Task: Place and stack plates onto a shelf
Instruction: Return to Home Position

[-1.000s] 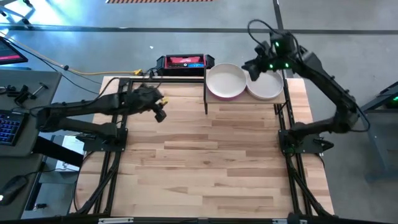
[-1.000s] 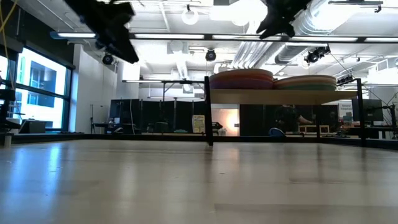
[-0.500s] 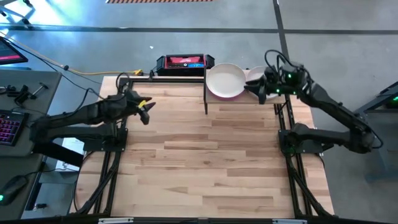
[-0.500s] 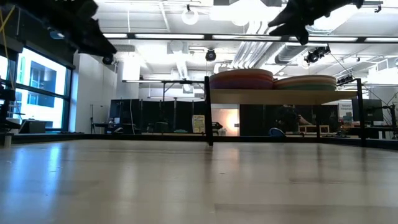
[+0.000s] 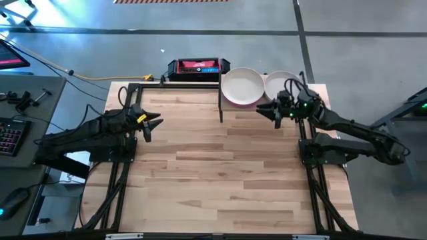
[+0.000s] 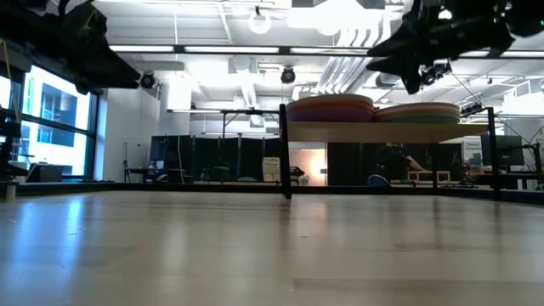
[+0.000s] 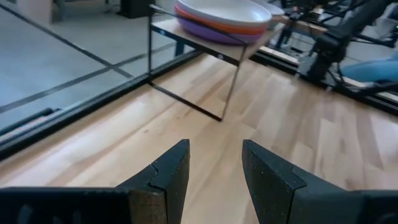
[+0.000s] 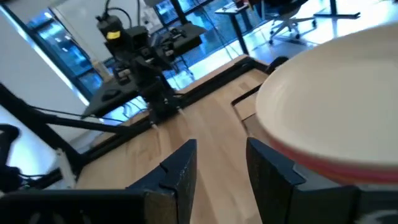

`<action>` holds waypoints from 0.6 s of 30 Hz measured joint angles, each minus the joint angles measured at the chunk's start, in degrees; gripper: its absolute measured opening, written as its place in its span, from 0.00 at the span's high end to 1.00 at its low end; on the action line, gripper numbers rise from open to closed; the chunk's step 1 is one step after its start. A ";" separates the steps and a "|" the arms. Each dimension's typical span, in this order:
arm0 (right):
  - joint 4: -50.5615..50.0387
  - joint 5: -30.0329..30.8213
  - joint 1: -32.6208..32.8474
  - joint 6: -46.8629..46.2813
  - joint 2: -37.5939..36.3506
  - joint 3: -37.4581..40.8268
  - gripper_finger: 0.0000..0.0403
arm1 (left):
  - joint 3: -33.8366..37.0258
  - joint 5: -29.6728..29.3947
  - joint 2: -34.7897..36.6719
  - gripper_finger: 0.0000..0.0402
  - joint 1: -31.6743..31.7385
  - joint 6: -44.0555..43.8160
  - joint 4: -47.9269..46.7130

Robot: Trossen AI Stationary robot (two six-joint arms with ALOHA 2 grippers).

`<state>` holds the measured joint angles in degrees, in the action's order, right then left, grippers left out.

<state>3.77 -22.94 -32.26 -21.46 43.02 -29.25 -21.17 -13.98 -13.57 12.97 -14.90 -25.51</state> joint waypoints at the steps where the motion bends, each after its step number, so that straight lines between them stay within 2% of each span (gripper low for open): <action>1: 2.15 0.24 0.46 -0.99 0.06 1.45 0.70 | 0.65 0.60 0.76 0.66 0.00 0.00 0.05; 8: 17.42 1.27 3.63 -6.92 0.09 8.61 0.70 | 5.44 5.60 4.87 0.66 0.00 0.02 3.14; 12: 17.79 1.25 5.81 -4.22 0.05 8.64 0.70 | 8.18 8.30 6.30 0.66 0.00 0.49 4.54; 18: 17.53 1.89 8.49 0.06 0.05 8.65 0.70 | 13.28 8.98 6.81 0.66 0.00 3.71 8.97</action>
<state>21.30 -21.05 -23.78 -21.39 43.07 -20.60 -7.89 -4.99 -6.77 12.97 -11.19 -16.54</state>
